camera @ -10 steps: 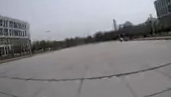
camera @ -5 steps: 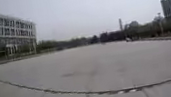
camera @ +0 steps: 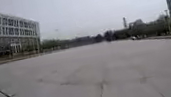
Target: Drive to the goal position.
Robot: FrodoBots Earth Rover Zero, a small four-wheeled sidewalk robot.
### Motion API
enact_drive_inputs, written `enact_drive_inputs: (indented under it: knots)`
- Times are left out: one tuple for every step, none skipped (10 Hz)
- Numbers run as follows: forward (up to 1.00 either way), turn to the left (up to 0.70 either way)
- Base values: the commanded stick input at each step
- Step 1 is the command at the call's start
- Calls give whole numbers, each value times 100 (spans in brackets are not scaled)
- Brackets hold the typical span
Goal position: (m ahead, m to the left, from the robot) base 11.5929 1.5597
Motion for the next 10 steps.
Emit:
enact_drive_inputs:
  knots:
    - [100,-40]
    - [100,-40]
    - [100,-40]
    - [100,-40]
    - [100,-40]
    - [100,-40]
    - [100,-2]
    - [100,1]
    - [100,0]
    - [100,0]
